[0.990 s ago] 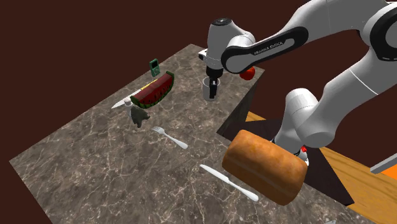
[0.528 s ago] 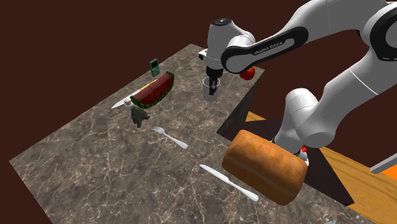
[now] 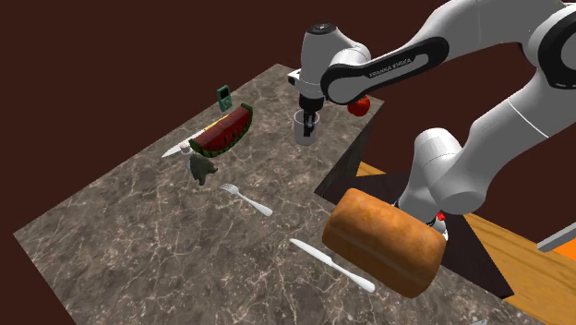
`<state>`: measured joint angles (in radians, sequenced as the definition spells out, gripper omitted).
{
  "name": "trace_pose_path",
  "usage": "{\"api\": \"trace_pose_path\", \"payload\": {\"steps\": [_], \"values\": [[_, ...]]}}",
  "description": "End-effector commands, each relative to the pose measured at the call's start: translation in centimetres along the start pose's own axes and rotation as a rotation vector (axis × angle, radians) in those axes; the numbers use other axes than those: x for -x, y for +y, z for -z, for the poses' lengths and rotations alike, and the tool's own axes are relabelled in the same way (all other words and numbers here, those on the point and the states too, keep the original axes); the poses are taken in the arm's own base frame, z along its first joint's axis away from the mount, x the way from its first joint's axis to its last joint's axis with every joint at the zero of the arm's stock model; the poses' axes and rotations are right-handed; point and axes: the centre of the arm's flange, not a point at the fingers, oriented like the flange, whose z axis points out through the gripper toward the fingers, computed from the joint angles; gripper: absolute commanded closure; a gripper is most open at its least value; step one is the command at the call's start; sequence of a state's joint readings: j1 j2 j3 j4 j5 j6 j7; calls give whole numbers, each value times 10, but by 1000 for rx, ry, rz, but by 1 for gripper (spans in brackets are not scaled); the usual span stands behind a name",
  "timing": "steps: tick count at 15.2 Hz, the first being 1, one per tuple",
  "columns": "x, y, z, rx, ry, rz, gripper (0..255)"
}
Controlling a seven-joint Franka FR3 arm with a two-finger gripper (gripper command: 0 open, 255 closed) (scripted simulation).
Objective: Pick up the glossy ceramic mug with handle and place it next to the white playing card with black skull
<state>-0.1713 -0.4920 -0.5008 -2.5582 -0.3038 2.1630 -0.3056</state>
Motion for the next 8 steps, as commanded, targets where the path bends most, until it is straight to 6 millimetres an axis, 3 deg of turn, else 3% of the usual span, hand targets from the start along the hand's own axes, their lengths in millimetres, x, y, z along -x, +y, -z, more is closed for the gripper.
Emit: {"api": "trace_pose_path", "payload": {"steps": [1,8], "values": [[0,0,9,0,0,0,255],[-2,2,46,0,0,0,255]]}}
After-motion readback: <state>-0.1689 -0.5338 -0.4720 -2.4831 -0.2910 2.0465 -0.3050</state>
